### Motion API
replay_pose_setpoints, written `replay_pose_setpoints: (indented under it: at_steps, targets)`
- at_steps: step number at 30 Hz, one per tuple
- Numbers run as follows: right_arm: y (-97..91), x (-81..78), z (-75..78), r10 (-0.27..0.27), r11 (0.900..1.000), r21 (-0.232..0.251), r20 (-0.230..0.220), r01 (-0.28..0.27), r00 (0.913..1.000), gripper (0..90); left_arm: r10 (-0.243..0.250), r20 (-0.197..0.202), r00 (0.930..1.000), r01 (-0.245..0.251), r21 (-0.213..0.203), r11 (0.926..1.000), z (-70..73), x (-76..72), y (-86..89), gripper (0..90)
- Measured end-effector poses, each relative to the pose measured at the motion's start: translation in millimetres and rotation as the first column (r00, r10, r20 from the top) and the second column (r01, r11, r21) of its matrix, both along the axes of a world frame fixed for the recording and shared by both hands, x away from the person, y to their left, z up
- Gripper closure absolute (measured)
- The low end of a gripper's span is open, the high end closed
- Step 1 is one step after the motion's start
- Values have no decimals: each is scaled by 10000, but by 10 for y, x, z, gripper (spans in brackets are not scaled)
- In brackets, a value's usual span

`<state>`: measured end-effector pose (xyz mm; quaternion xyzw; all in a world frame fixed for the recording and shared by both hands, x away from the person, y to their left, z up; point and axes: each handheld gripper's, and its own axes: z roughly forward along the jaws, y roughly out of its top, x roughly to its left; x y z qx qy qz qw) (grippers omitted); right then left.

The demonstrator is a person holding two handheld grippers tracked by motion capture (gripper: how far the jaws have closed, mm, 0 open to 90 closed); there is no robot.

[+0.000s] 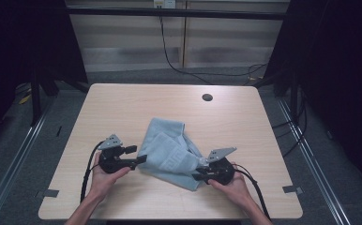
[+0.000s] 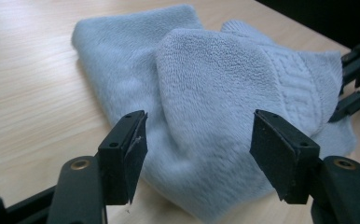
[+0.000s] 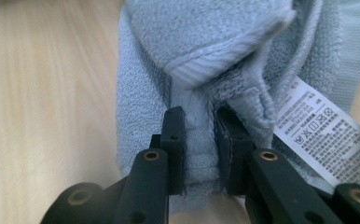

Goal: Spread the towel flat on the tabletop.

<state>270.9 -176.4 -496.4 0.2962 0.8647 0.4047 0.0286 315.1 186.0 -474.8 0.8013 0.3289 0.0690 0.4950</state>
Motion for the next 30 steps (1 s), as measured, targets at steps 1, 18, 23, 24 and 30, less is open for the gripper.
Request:
replay_pose_setpoints:
  at_steps: [1,18,23,24,30]
  targets:
    - [-69,-70,4,-322,9995,54,116,321,9994,734,-283,73,9996,282,202,9994,-10,-15,-53,328]
    - [-288,34,32,-1895,9814,-187,704,1912,9794,455,-1561,-34,9877,1553,1275,9796,-123,-105,-295,627]
    - [-277,77,-33,-2063,9768,-440,708,2097,9759,416,-1545,-295,9876,1539,-211,9879,-29,-54,-151,673]
    - [-279,79,-34,-2117,9755,-454,729,2153,9746,413,-1481,-368,9883,1455,-649,9872,-6,-38,-108,673]
    - [-259,112,-64,-2110,9734,-747,782,2168,9743,422,-1019,-709,9923,912,-1398,9860,3,15,68,648]
